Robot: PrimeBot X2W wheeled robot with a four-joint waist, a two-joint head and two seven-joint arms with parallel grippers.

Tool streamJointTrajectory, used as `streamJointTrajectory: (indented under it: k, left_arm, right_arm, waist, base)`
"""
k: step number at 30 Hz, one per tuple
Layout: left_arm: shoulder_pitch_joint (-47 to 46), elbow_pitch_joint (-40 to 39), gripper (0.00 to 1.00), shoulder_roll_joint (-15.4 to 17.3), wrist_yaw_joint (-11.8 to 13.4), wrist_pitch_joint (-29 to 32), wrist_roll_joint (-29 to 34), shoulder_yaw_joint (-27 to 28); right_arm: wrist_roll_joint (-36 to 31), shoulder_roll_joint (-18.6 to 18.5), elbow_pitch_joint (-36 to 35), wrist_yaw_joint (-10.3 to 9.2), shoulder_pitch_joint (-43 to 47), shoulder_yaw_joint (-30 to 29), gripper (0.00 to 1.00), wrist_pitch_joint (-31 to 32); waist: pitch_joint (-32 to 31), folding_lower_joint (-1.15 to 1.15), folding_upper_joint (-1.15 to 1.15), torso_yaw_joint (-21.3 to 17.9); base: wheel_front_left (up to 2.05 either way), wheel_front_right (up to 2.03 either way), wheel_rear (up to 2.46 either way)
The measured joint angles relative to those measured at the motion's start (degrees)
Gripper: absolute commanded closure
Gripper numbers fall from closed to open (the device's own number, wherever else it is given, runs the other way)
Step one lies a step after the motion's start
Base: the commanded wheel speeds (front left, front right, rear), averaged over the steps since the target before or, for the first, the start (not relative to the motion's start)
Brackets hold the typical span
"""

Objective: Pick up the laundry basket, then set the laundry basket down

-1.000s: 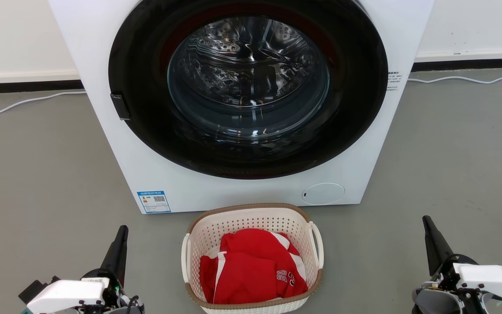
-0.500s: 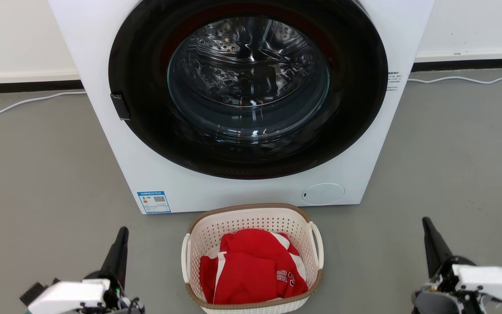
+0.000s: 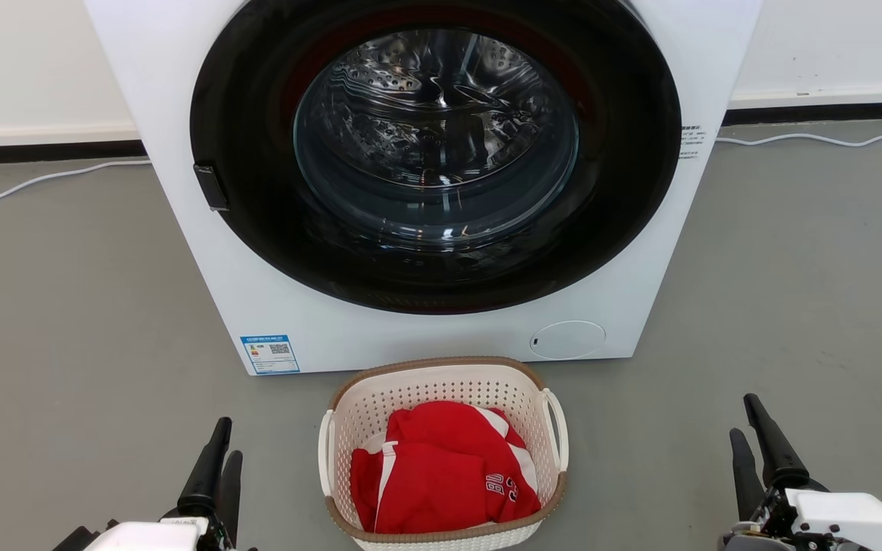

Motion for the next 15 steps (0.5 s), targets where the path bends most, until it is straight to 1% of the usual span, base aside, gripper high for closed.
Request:
streamJointTrajectory:
  k: [6, 9, 15]
  left_arm:
    - [0.0, 0.02, 0.0, 0.04, 0.0, -0.86, 0.16, -0.85]
    - [0.0, 0.18, 0.0, 0.11, 0.0, -1.52, 0.53, -1.49]
    - [-0.01, 0.89, 0.0, 0.24, -0.01, -2.47, 3.56, -2.01]
  right_arm:
    - [-1.66, -0.46, -0.79, 0.0, 0.02, 0.97, 0.0, -1.07]
    - [-3.77, -0.7, -1.03, 0.0, 0.02, 1.01, 0.0, -1.65]
    - [-8.57, -1.25, -1.27, 0.0, 0.03, 1.12, 0.0, -2.52]
  waist:
    - [0.01, 0.0, 0.0, -0.01]
    - [0.02, 0.0, 0.0, -0.01]
    - [0.04, 0.0, 0.0, -0.01]
  base:
    - [0.0, 0.0, 0.0]
    - [0.0, 0.0, 0.0]
    - [0.0, 0.0, 0.0]
